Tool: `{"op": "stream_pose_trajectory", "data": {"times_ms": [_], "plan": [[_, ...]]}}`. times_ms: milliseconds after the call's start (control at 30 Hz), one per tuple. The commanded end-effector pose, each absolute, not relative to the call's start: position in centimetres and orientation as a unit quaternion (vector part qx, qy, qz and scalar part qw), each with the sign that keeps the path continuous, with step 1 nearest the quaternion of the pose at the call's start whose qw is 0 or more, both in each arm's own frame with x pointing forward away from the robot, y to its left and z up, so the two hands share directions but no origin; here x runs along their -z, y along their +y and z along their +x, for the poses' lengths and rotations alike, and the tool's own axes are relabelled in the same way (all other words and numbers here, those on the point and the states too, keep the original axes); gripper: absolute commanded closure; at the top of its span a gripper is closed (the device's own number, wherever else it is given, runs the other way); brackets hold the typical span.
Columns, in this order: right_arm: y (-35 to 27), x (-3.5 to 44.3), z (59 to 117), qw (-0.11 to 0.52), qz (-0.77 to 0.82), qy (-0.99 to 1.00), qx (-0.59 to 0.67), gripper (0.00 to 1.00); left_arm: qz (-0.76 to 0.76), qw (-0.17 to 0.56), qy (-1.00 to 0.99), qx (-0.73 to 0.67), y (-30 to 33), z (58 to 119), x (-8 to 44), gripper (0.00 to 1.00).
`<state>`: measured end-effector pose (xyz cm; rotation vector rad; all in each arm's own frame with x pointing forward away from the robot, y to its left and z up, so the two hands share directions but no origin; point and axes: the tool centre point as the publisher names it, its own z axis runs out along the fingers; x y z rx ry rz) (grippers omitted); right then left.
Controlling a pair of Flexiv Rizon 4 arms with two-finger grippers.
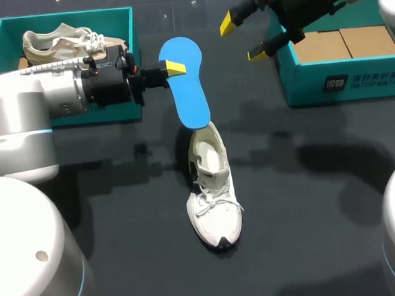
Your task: Take the shoe out of the shoebox, open the shoe tongue, remove and reinsert the insole, then place the shoe into the shoebox
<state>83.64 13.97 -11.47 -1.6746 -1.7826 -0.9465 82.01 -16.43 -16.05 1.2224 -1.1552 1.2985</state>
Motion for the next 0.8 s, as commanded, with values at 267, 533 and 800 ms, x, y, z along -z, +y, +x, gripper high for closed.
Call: {"op": "stream_pose_trajectory", "data": {"times_ms": [267, 533, 800], "plan": [[15.7, 10.3, 83.2, 0.166, -0.656, -0.683, 0.274, 0.0, 0.503, 0.486, -0.476, -0.533, -16.4, 81.9, 16.0, 1.0], [16.6, 10.0, 83.0, 0.136, -0.669, -0.687, 0.248, 0.0, 0.503, 0.486, -0.476, -0.533, -16.4, 81.9, 16.0, 1.0], [17.8, 9.4, 82.7, 0.09, -0.68, -0.694, 0.217, 0.0, 0.503, 0.486, -0.476, -0.533, -16.4, 81.9, 16.0, 1.0]]}}
